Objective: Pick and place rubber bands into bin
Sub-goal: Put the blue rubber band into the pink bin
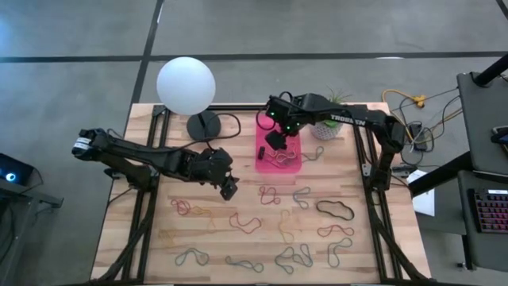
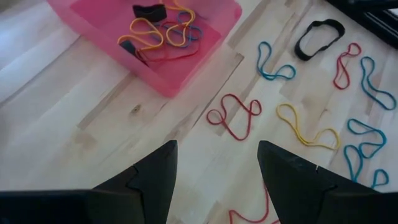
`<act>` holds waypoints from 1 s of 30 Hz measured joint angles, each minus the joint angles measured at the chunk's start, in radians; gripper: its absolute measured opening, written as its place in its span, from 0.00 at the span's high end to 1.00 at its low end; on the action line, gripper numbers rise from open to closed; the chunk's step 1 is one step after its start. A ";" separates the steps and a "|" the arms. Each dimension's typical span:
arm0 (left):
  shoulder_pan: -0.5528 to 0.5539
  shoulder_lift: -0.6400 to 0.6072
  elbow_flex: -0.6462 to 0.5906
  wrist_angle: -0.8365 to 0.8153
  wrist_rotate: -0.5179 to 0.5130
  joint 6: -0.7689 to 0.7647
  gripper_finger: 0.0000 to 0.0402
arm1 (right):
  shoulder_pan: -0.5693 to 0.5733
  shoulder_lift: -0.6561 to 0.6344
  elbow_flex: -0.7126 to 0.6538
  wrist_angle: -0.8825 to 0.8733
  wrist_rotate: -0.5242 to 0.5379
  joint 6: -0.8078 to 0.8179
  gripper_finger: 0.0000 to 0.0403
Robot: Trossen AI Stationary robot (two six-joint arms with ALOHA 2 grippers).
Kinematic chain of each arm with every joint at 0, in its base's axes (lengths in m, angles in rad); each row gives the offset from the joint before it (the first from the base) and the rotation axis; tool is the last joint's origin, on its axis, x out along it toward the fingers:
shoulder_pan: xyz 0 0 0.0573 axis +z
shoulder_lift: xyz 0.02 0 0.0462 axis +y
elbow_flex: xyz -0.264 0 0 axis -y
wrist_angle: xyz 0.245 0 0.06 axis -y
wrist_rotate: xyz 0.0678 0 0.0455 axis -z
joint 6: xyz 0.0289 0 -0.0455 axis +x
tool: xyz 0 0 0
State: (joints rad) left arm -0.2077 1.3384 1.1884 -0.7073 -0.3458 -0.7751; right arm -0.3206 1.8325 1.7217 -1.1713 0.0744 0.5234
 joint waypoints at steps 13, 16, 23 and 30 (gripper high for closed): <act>0.000 0.000 0.002 0.003 0.000 0.005 0.48 | 0.000 -0.006 0.028 0.008 0.001 0.000 0.35; 0.000 0.000 0.002 0.002 0.000 0.005 0.48 | 0.000 -0.006 0.028 0.009 0.001 0.000 0.34; 0.000 0.000 0.002 0.002 0.000 0.006 0.48 | 0.000 -0.006 0.027 0.137 0.004 -0.025 0.35; -0.001 0.000 0.002 0.002 0.000 0.005 0.48 | 0.016 -0.007 0.026 0.034 0.002 -0.167 0.36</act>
State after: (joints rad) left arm -0.2085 1.3380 1.1904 -0.7051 -0.3455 -0.7704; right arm -0.3044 1.8259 1.7481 -1.1370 0.0766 0.3564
